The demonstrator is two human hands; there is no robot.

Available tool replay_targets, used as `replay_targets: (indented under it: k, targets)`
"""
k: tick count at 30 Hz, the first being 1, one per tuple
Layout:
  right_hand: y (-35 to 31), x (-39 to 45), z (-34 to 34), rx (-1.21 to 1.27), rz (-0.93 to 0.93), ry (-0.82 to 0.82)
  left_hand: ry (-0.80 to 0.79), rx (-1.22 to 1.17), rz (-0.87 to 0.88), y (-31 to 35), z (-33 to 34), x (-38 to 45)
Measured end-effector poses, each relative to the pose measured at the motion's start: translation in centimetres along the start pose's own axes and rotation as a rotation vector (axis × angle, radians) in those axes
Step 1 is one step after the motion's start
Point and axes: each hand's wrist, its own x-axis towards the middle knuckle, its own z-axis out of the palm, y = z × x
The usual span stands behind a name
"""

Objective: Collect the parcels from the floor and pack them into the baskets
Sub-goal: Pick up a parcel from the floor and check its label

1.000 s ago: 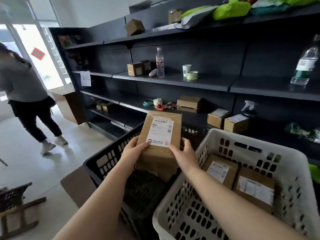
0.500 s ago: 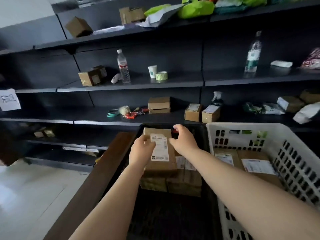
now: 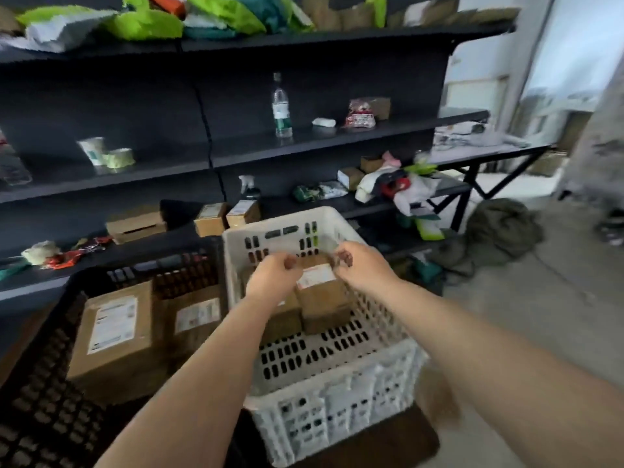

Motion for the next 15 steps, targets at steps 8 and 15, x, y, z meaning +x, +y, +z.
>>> replay_targets:
  k: [8,15]
  targets:
    - [20.3,-8.7,-11.2,-0.05,0.218,0.02,-0.226,0.094,0.225,14.1,17.7,-3.9]
    - [32.2,-11.2,-14.3,0.04,0.387,0.034,-0.369,0.161,0.164,20.0,29.8,-4.6]
